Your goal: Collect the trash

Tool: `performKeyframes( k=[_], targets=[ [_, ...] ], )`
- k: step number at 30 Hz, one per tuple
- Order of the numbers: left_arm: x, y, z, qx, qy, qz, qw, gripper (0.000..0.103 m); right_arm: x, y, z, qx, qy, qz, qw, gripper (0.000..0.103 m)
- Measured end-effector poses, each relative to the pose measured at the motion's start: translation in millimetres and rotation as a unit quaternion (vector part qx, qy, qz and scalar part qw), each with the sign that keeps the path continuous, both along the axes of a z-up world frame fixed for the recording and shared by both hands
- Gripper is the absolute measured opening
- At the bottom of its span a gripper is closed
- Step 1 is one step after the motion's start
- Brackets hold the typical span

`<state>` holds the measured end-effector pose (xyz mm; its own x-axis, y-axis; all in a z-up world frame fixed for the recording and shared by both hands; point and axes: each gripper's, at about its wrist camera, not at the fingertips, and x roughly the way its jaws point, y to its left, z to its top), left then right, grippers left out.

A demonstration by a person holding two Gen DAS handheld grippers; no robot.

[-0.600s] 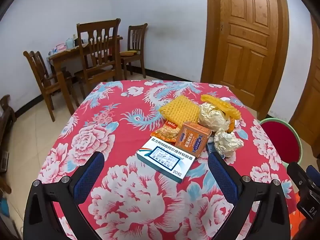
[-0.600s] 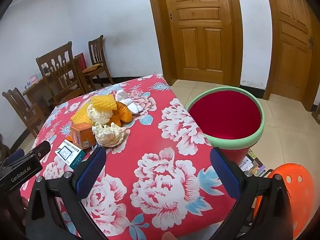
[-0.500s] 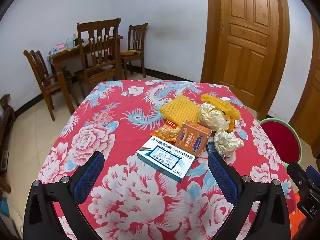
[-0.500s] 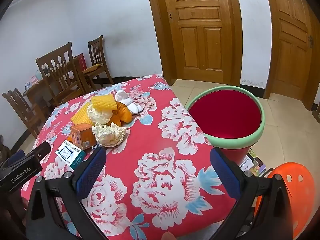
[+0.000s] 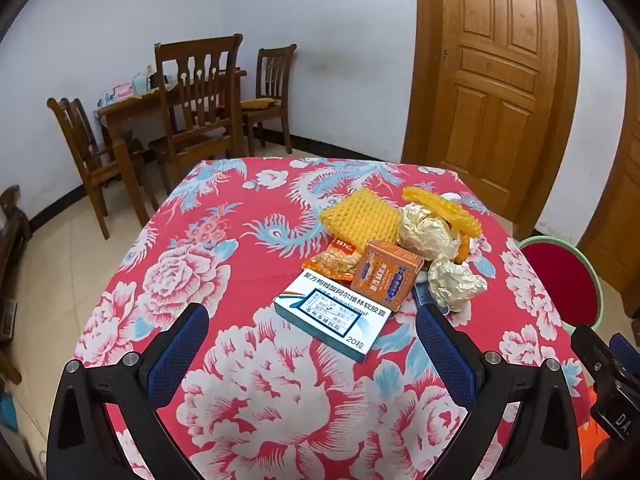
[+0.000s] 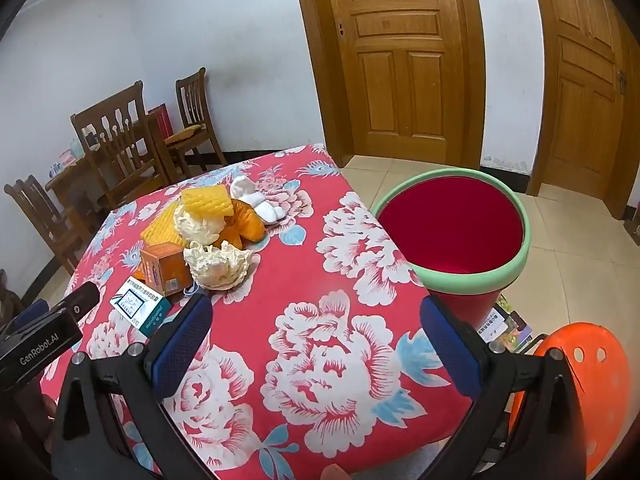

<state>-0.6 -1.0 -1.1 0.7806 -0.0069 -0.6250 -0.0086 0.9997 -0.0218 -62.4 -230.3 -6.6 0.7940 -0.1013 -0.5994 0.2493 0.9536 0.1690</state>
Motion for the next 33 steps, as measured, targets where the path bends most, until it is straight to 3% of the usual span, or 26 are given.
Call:
performKeyframes(
  k=[33],
  targets=[
    [-2.4, 8.5, -7.1, -0.006, 0.008, 0.002, 0.9999, 0.103, 0.8, -0.1, -4.4, 0.007, 0.008, -0.001, 1.0, 0.102]
  ],
)
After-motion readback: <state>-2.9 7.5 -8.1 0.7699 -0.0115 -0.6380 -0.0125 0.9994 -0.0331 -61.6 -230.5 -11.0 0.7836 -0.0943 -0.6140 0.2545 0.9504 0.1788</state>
